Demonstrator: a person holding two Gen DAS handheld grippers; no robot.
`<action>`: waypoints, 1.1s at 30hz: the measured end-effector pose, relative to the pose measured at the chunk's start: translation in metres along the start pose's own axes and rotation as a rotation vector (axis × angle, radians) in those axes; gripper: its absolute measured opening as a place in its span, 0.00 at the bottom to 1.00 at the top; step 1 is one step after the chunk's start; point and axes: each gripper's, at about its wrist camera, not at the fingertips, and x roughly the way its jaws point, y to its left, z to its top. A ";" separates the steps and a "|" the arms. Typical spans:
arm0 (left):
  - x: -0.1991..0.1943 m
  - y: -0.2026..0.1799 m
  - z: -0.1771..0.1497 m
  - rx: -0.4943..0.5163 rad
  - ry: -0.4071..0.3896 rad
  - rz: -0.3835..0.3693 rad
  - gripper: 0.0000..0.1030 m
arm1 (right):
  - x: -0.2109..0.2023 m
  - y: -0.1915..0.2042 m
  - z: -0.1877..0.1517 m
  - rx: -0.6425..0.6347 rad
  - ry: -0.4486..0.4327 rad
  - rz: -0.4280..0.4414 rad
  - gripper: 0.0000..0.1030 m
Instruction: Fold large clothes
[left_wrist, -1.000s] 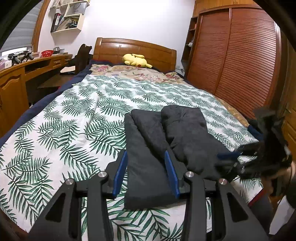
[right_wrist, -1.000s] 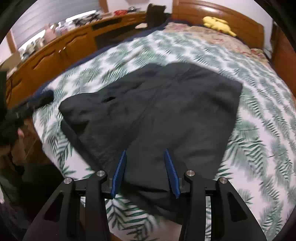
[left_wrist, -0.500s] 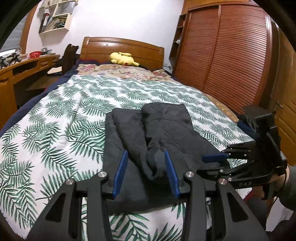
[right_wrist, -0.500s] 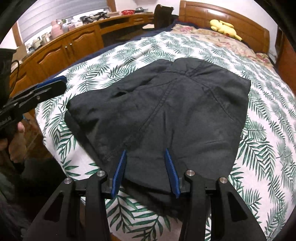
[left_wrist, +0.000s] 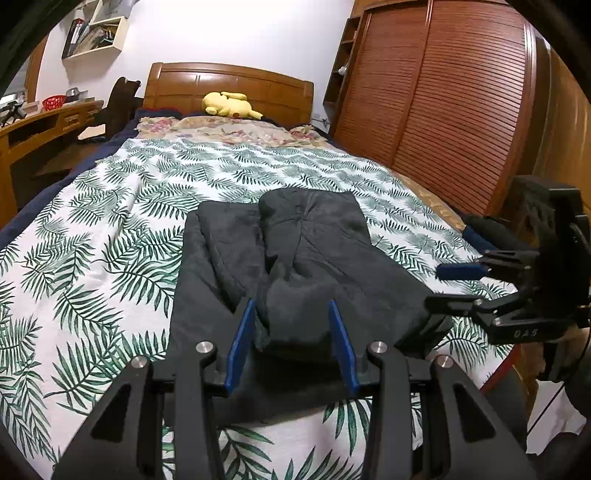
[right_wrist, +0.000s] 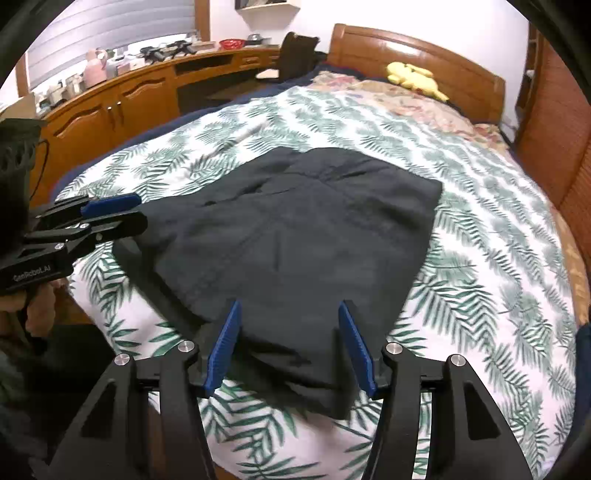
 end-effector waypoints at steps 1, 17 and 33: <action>0.002 0.000 0.000 -0.002 0.005 0.002 0.39 | -0.001 -0.002 -0.001 0.004 -0.002 -0.005 0.55; 0.000 -0.007 -0.006 0.041 -0.023 0.031 0.05 | -0.003 -0.017 -0.008 0.054 -0.010 -0.017 0.56; -0.032 0.048 -0.015 -0.031 -0.051 0.135 0.04 | 0.014 0.017 0.006 -0.016 -0.019 0.091 0.54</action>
